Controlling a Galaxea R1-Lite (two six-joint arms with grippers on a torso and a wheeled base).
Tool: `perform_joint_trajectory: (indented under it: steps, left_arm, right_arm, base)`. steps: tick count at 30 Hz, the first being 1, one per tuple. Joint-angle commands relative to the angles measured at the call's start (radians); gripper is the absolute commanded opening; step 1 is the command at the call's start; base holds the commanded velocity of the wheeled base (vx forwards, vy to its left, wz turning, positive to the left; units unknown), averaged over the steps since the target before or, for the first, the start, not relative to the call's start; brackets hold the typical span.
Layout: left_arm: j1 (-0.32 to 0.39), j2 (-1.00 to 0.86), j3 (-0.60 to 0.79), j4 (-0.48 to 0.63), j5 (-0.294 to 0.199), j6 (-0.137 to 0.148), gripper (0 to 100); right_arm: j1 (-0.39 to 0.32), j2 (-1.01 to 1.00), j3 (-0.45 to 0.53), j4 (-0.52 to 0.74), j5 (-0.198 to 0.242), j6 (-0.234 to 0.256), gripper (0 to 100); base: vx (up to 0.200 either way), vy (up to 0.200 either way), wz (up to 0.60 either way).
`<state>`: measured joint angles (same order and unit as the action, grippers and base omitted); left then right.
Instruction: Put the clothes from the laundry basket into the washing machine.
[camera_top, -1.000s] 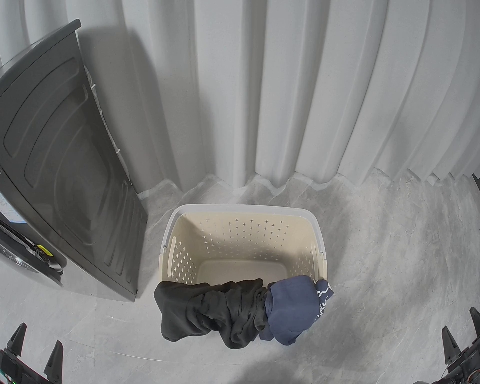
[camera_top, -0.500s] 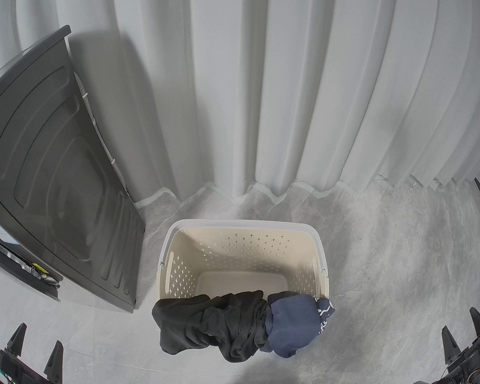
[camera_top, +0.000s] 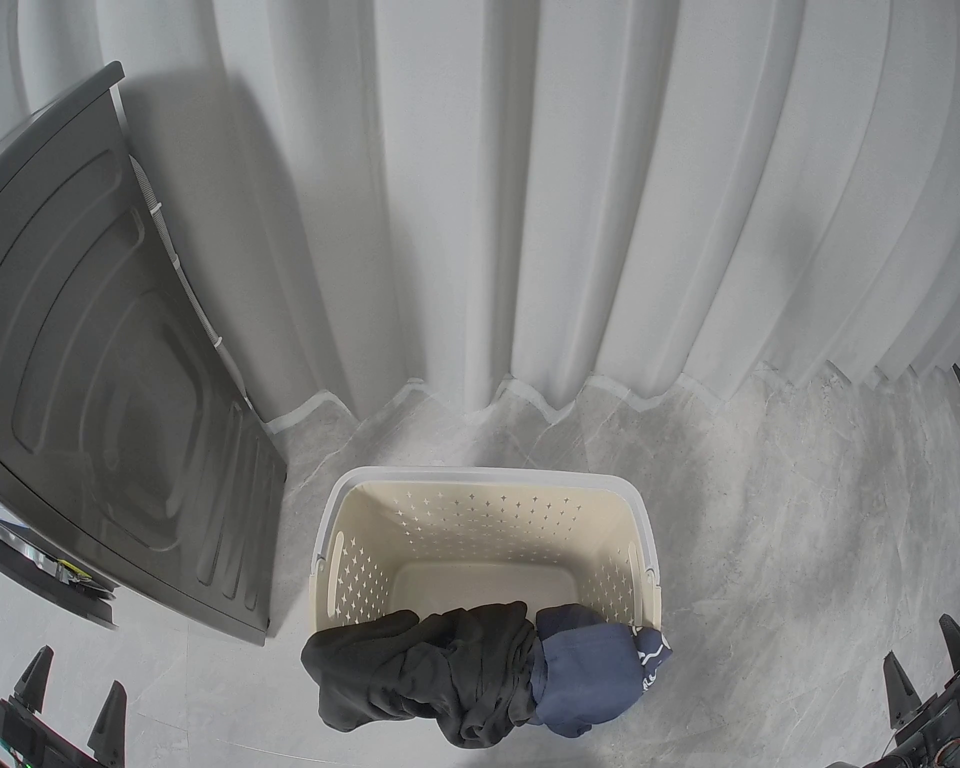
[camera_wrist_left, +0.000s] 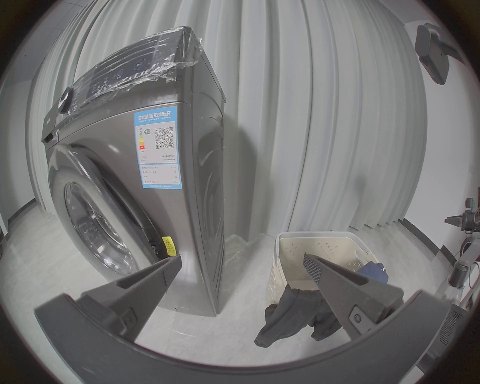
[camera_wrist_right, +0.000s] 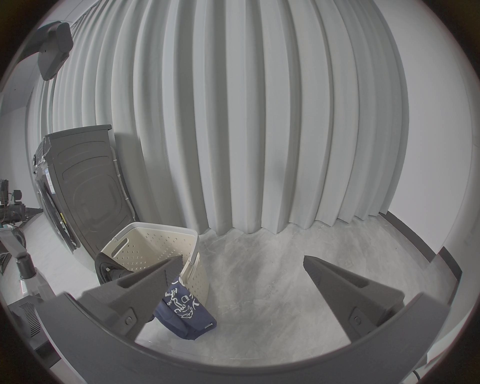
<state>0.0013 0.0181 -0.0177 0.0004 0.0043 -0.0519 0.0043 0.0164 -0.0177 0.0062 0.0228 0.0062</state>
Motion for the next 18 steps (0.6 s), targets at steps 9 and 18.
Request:
perform_joint_trajectory:
  steps: [9, 18]
  left_arm:
    - [0.0, -0.017, 0.016, 0.0, 0.0, -0.002, 100]
    - [0.0, -0.017, 0.016, 0.0, 0.0, -0.003, 100]
  right_arm:
    - [0.0, -0.012, 0.018, 0.0, 0.0, 0.0, 100]
    - [0.0, -0.012, 0.018, 0.0, 0.0, 0.0, 100]
  base:
    - [0.022, 0.0, 0.0]
    - [0.111, 0.0, 0.0]
